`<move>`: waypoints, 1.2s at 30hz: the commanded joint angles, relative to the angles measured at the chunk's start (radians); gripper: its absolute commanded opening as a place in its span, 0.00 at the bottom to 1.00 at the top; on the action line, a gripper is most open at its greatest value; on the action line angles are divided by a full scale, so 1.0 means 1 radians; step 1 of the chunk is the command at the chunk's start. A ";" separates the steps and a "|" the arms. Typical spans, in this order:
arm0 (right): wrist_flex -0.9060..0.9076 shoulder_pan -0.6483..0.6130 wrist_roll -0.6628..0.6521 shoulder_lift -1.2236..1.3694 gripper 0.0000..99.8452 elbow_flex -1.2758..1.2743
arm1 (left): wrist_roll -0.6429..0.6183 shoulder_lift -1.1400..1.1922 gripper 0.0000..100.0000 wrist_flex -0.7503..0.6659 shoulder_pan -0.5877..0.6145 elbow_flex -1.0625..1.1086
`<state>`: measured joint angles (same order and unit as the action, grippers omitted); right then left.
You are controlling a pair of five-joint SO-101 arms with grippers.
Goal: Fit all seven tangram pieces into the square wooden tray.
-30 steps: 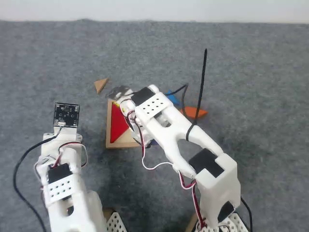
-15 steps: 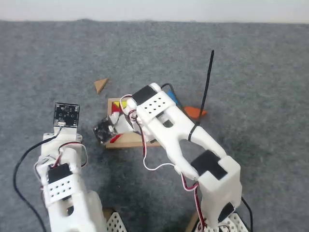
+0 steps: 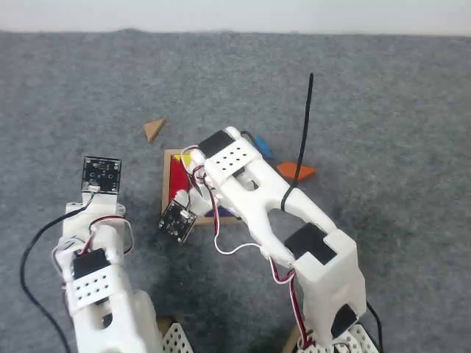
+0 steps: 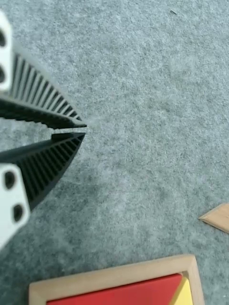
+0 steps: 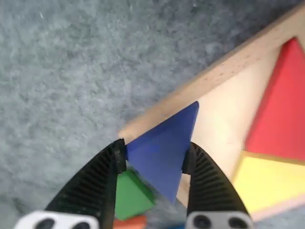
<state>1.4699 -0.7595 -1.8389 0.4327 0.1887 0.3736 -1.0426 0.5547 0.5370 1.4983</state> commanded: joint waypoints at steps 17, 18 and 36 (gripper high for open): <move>-0.007 -0.001 -0.261 0.081 0.06 0.117 | 0.009 -0.017 0.01 -0.021 -0.008 -0.007; -0.021 0.008 -0.250 0.081 0.06 0.117 | 0.009 -0.017 0.01 -0.021 -0.008 -0.007; -0.021 0.013 0.074 0.082 0.10 0.112 | 0.009 -0.017 0.01 -0.021 -0.008 -0.007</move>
<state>1.4177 -0.7564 -1.7791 0.5217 0.2562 0.3736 -1.0426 0.5547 0.5370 1.4983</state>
